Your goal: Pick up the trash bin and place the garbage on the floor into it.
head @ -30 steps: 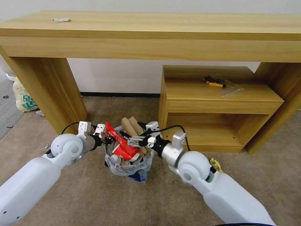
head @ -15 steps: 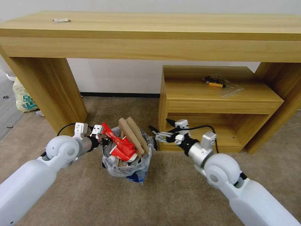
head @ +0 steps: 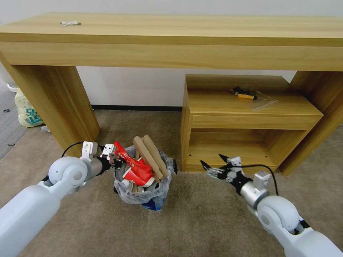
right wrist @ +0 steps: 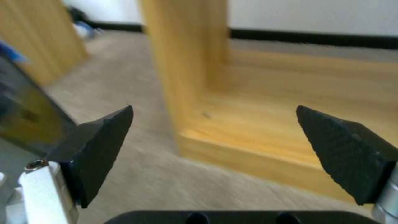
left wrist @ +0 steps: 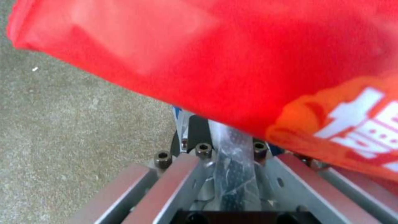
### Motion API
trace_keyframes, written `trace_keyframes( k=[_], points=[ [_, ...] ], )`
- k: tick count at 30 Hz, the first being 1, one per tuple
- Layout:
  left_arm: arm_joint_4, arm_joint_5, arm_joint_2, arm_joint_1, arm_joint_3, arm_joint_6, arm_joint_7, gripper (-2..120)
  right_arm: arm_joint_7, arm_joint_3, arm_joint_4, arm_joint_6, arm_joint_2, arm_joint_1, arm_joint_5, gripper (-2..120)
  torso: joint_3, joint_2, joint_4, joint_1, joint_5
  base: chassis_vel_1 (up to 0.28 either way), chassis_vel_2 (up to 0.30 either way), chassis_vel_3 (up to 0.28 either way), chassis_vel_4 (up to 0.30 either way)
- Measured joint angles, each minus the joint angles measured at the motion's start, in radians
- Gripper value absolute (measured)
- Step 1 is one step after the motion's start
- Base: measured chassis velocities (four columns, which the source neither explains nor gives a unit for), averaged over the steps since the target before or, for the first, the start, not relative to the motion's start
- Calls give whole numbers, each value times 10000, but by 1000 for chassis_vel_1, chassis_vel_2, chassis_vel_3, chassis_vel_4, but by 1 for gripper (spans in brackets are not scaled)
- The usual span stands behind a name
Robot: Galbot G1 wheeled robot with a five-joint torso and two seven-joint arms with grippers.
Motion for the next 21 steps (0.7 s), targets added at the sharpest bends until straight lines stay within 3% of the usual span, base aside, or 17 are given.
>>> trace_keyframes(
  k=[6,10,21],
  points=[
    [-26,87,24,104,-58,0,72,0,-244,508,-1049,341,-79,-201,-154,100,0,0,0,1,1,0,0,0,0],
    [-41,129,24,124,-59,0,97,0,-499,728,-2429,569,-58,-18,-172,100,1,0,0,1,2,0,0,0,0],
    [-169,125,72,174,-54,1,51,0,-1130,291,-5539,1135,-58,1314,-68,100,1,0,2,1,1,0,0,0,0]
  ],
)
